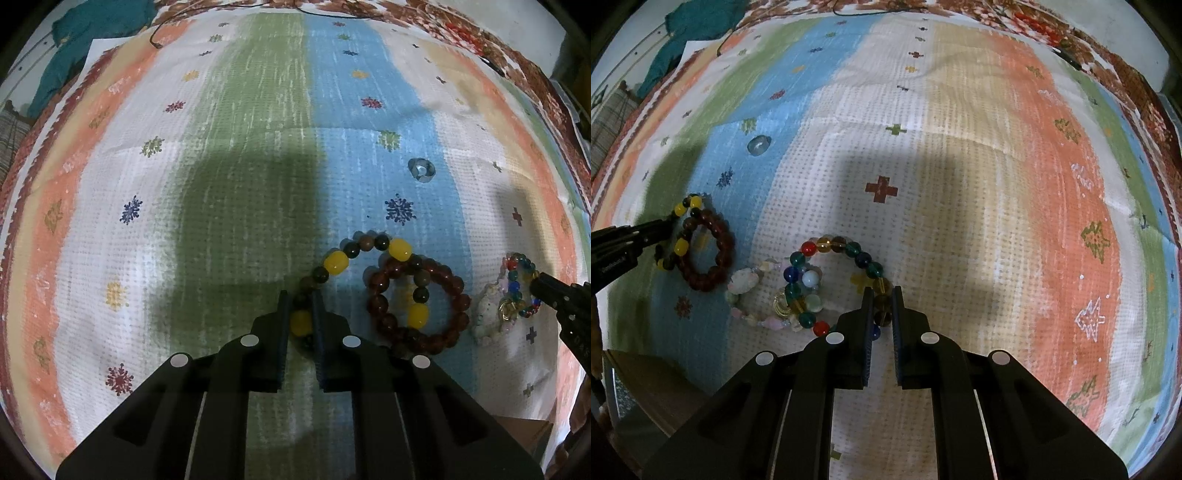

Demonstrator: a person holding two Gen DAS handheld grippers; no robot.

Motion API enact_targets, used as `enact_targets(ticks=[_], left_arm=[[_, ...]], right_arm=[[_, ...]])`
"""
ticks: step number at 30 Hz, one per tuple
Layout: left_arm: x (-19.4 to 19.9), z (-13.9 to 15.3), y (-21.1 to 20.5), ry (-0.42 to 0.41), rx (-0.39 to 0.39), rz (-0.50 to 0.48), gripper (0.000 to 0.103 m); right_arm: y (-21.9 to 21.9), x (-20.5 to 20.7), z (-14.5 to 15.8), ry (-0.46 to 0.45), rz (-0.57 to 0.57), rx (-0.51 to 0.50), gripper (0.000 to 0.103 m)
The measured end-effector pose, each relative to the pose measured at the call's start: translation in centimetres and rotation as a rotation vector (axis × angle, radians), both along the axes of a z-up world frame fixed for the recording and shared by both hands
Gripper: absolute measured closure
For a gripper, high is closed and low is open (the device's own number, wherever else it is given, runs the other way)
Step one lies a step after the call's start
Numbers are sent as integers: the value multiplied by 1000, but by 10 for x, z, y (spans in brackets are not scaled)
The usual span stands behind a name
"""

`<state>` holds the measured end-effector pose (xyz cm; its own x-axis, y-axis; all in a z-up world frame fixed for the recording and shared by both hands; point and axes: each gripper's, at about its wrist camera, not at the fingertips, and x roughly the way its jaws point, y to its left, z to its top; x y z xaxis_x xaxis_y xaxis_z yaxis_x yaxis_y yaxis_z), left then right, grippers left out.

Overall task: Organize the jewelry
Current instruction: 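Grasp the dark brown-yellow bracelet with the left tool while the right grasps the multicolour bracelet, then carry the dark bracelet with the left tool while the right carries the multicolour bracelet to the tin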

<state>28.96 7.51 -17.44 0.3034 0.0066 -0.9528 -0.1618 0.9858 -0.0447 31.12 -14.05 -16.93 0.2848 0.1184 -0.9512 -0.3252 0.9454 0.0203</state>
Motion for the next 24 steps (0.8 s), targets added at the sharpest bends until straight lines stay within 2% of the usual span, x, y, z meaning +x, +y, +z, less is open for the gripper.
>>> enact_targets(ticks=[4,9,18,24], left_arm=[[0,11,-2,-19,10,-6,92],[-6,39,-4,-71,-15,-12,92],[-22,79,-16,-158,-5,-51,92],[-33,91,-20,-183,-10,-58,92]], right_arm=[[1,-2,11,-20,4,19,93],[0,-9,30,-54,13,49,93],[1,-29,62,-107,23,100,93],[1,-40,71,-119,16,117,93]])
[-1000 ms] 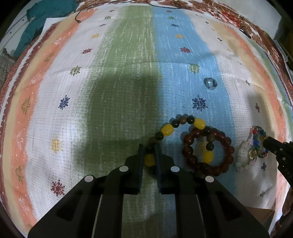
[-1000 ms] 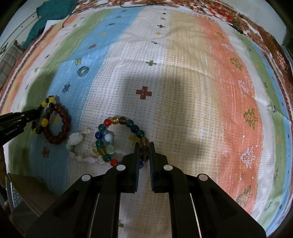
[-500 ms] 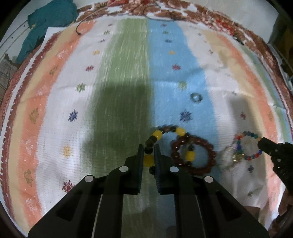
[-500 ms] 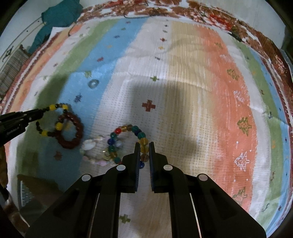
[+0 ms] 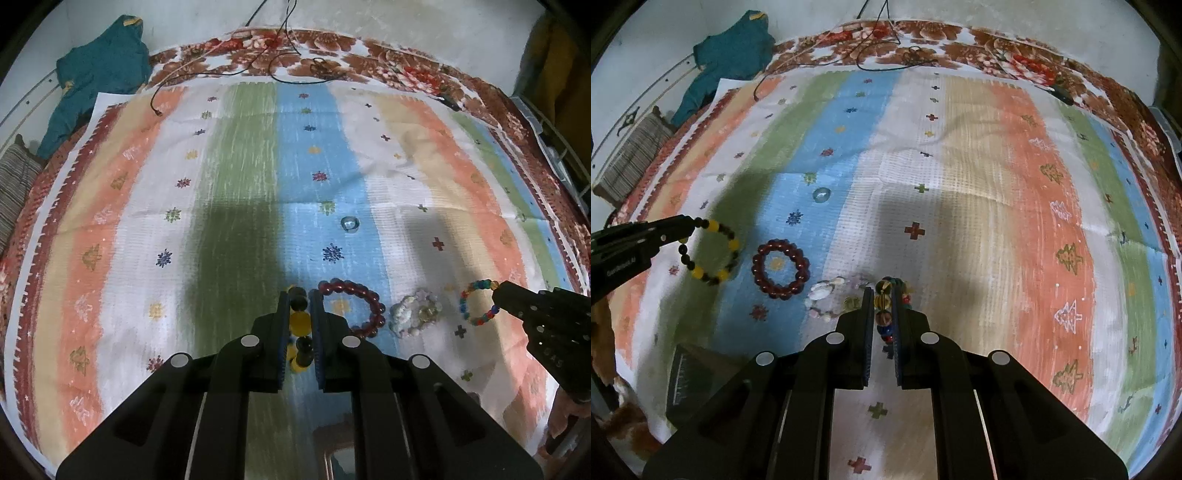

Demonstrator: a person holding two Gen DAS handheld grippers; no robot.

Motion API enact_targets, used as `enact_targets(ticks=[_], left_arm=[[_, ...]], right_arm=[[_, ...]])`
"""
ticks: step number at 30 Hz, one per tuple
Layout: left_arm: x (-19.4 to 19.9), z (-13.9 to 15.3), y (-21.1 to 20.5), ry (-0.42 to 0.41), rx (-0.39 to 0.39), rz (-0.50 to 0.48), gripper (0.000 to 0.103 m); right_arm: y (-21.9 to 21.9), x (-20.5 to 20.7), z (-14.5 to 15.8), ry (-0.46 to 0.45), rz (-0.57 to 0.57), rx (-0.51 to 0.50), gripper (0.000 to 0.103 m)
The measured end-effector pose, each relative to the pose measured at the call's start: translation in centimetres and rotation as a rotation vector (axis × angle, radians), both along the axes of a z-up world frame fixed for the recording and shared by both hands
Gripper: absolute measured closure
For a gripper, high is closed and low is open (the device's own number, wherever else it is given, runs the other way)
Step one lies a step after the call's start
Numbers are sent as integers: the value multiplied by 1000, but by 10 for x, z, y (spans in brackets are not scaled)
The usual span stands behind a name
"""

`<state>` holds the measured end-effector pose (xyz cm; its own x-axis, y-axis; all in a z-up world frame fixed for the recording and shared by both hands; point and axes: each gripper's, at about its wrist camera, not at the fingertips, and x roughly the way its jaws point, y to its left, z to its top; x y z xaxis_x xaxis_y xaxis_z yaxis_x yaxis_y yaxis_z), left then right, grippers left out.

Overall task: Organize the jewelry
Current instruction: 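Carry the dark bracelet with the left tool while the right carries the multicolour bracelet to the tin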

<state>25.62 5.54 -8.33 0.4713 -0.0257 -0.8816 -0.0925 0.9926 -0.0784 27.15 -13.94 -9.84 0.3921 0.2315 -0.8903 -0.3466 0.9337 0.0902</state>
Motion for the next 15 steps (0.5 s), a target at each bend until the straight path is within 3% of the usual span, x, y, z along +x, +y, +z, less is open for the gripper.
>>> enact_targets(ticks=[15], left_arm=[[-31,39,-13,-72,-13,-34,92]], right_arm=[[-5,-22,26,-54,-12,39,93]])
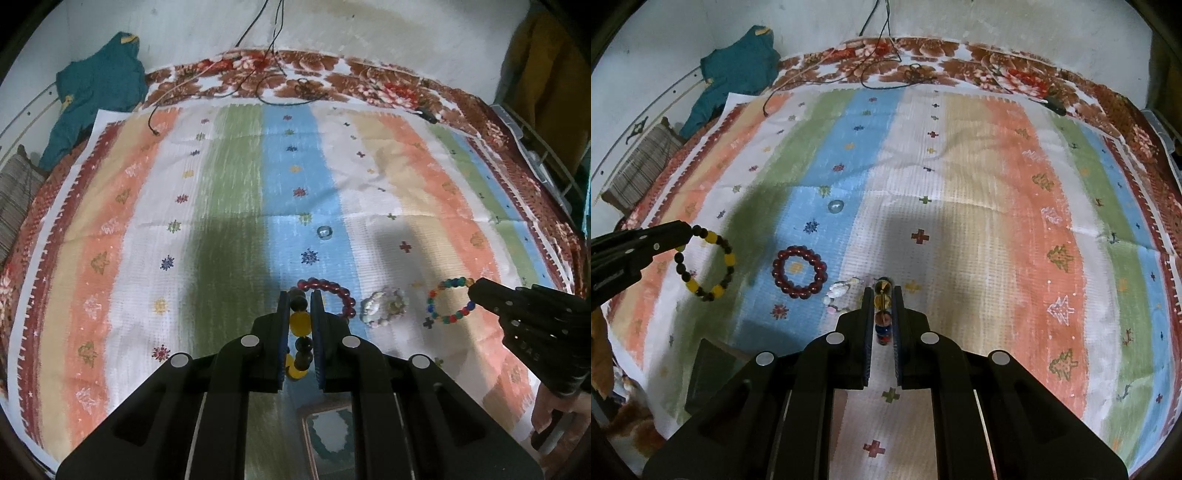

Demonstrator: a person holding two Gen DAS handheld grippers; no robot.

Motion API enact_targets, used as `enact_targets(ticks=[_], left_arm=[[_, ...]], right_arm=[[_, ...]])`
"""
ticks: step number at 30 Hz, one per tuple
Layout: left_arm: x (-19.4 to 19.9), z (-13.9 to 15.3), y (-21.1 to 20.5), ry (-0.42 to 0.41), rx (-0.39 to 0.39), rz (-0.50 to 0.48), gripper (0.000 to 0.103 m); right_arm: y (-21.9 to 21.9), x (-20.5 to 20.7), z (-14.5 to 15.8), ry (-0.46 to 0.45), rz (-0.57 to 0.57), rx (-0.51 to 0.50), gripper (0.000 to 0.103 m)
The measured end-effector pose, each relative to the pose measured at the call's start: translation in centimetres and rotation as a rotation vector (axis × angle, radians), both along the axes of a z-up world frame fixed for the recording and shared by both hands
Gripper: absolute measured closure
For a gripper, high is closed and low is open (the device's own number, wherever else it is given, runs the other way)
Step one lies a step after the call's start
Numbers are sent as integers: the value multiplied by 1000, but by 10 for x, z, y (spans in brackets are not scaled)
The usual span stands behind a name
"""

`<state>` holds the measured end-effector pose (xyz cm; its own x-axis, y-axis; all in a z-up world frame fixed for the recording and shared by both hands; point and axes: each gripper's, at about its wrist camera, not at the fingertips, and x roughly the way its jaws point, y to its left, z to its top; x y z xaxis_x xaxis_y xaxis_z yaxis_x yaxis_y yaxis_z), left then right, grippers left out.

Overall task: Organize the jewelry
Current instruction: 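Carry the dark bracelet with the left tool while the right carries the multicolour bracelet to the tin, then open the right tool over the tin releasing its bracelet while the left tool releases the dark bracelet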

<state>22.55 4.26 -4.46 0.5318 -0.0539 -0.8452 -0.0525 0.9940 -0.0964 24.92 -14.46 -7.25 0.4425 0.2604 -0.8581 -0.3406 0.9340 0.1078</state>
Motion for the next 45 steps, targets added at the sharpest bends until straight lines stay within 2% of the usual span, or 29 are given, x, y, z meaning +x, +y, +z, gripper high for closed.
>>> enact_targets(ticks=[9,20,45], left_arm=[[-29,25,-12,-64,-7,-47,92],[-57,37,-29,-93,-5,-97,92],[-113,41,-38,-125,-22,-119,92]], right_arm=[[2,-21,21,-41,23,38,93],[9,-51,36,-77,65,59,93],[16,-110,40,-92,129,70,93]])
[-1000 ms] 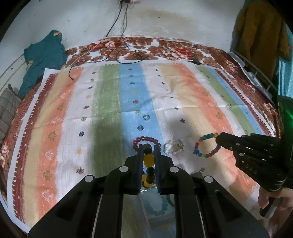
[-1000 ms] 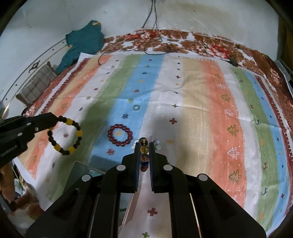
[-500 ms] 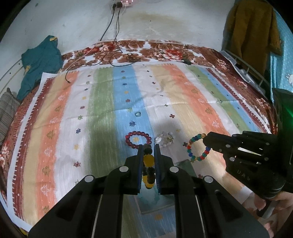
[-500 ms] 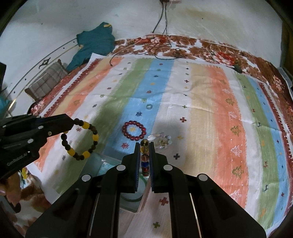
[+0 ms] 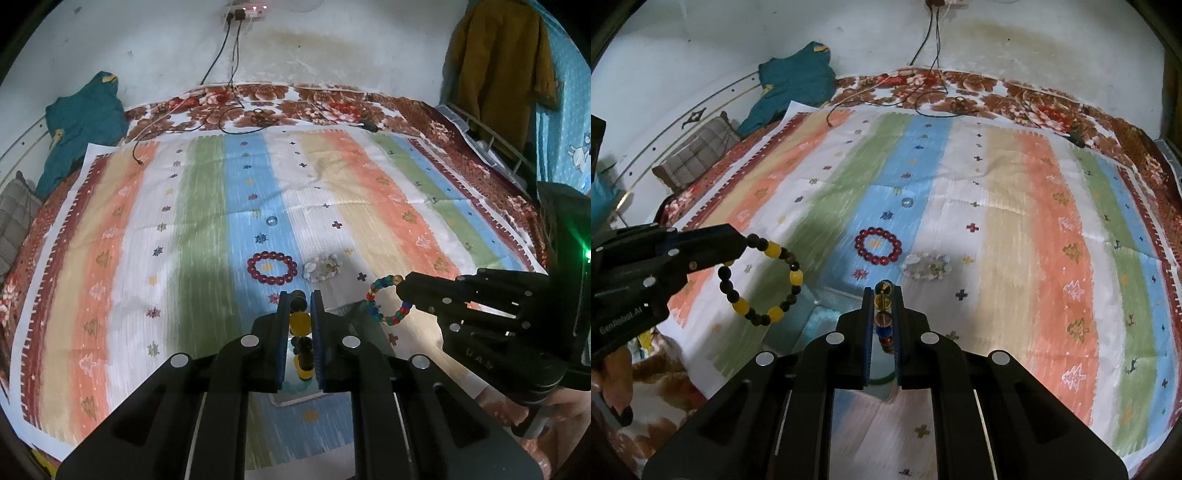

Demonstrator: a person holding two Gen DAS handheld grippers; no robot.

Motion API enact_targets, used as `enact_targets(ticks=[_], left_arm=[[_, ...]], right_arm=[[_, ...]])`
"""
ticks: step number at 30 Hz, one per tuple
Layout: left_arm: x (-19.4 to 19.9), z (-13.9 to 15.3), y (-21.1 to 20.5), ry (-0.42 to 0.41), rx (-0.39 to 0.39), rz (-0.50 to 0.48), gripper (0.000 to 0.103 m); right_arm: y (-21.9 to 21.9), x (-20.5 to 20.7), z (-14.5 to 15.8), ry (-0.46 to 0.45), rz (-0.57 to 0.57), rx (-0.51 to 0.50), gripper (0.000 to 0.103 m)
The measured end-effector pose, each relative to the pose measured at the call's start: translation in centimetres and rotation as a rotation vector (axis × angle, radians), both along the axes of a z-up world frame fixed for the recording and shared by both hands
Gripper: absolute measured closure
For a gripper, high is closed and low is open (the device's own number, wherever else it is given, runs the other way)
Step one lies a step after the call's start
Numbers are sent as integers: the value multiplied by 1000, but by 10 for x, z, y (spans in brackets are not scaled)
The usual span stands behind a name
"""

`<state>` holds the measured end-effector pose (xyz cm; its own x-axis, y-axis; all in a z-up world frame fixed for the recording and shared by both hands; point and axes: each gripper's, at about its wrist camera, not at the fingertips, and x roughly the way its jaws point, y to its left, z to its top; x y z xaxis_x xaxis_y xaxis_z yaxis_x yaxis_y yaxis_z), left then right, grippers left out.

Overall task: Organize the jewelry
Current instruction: 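Open the right tool over the tin releasing its bracelet while the left tool releases the dark bracelet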

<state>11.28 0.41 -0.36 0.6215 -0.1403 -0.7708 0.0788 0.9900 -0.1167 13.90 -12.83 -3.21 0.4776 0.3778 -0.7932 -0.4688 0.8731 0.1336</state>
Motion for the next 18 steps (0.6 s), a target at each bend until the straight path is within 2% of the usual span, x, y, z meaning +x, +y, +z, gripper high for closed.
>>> enact_targets(ticks=[8,12,18], left_arm=[[-10,-4,0,18,-3,-4,92],[-8,-9,6,36,1,35,84],[-6,-7,17,35,-17,78,82]], right_arm=[[3,-11,-5,25,22,-8,93],[0,-8,-6,20,-5,-35,73],[-11,2,-11,39,-44,-52,66]])
